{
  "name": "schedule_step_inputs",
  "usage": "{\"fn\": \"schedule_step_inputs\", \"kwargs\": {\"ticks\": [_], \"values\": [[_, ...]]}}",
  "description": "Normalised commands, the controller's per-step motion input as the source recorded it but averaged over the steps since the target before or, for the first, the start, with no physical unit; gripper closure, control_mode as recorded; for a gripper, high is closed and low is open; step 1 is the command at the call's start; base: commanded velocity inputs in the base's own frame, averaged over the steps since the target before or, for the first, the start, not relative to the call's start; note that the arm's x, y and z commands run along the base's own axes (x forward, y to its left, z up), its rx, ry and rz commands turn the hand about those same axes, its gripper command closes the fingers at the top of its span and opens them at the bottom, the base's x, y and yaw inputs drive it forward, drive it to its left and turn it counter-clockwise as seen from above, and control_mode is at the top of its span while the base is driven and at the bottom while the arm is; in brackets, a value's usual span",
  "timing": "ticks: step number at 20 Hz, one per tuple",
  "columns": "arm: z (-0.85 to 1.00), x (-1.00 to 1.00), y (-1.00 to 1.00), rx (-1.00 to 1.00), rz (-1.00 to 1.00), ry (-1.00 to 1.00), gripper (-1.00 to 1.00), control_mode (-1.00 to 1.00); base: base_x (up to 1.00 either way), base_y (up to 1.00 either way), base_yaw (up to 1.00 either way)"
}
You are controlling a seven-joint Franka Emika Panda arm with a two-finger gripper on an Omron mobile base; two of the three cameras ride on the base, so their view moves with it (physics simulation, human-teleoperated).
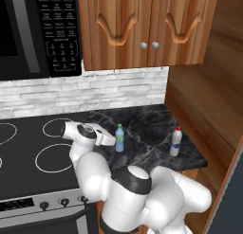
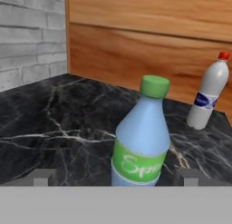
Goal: Take the bottled waters from the counter and place them in the freezer to freeze. Close the freezer door after placing the bottles.
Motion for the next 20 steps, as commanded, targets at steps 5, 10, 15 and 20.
{"fn": "schedule_step_inputs", "kwargs": {"ticks": [5,10,15,20], "values": [[-0.02,0.0,-0.1,-0.03,0.0,0.0,-1.0,-1.0,0.0,0.0,0.0],[0.0,0.0,-0.13,0.0,0.0,0.0,-1.0,-1.0,0.0,0.0,0.0],[0.0,0.0,-0.12,0.0,0.0,0.0,-1.0,-1.0,0.0,0.0,0.0],[-0.02,0.0,-0.11,-0.02,0.0,0.0,-1.0,-1.0,0.0,0.0,0.0]]}}
